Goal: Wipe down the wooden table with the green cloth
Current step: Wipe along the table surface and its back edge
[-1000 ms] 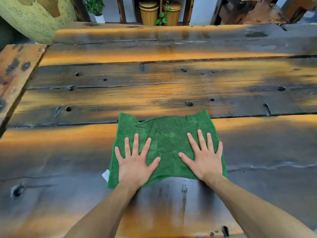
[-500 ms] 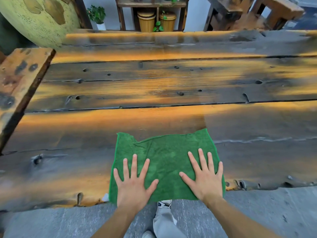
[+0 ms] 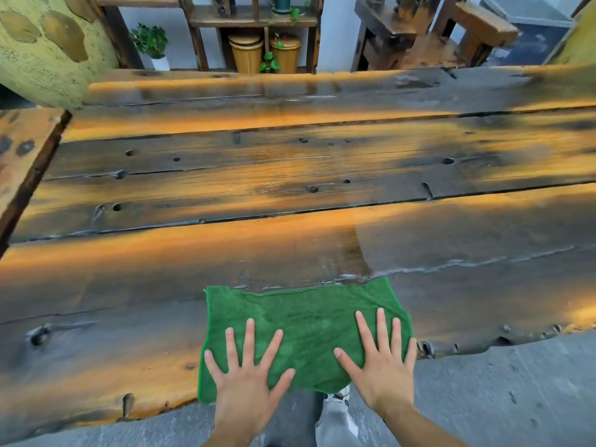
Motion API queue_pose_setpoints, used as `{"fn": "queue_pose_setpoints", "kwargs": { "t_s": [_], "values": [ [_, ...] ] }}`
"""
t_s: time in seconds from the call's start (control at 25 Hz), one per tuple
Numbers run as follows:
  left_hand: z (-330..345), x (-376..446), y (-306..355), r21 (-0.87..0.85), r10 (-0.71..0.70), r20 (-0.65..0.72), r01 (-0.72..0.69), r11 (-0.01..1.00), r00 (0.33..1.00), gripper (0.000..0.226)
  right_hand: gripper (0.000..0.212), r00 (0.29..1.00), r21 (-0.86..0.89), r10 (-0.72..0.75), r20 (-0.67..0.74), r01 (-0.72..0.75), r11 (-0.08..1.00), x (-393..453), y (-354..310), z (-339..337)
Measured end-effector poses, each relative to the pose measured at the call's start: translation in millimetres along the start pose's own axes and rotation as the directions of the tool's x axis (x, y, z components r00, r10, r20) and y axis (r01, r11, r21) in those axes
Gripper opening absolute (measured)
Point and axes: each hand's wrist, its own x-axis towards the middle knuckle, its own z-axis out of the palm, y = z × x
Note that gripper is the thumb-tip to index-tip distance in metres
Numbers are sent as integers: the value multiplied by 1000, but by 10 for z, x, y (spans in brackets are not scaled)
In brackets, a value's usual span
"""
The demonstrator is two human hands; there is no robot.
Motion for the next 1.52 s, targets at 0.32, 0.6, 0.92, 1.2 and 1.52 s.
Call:
{"fn": "queue_pose_setpoints", "kwargs": {
  "t_s": [0.32,0.6,0.92,1.2,1.52],
  "values": [
    [-127,630,216,-24,-15,-29,14,1000,999,74,88,996,-35,24,-83,-27,999,598,22,-24],
    [-289,1333,343,-5,-13,-36,12,1000,999,73,88,988,-59,2,-151,-11,998,1366,-40,-279],
    [-516,2439,536,31,-41,-45,43,999,998,74,88,992,-49,-43,-116,37,998,2509,-113,-775],
    [-737,3417,710,51,-96,-70,100,994,993,73,88,984,-55,-113,-137,106,993,3553,-159,-1124],
    [-1056,4344,786,7,-198,-47,198,980,979,78,85,984,-73,-148,-98,141,987,4429,-317,-1431]
  ]
}}
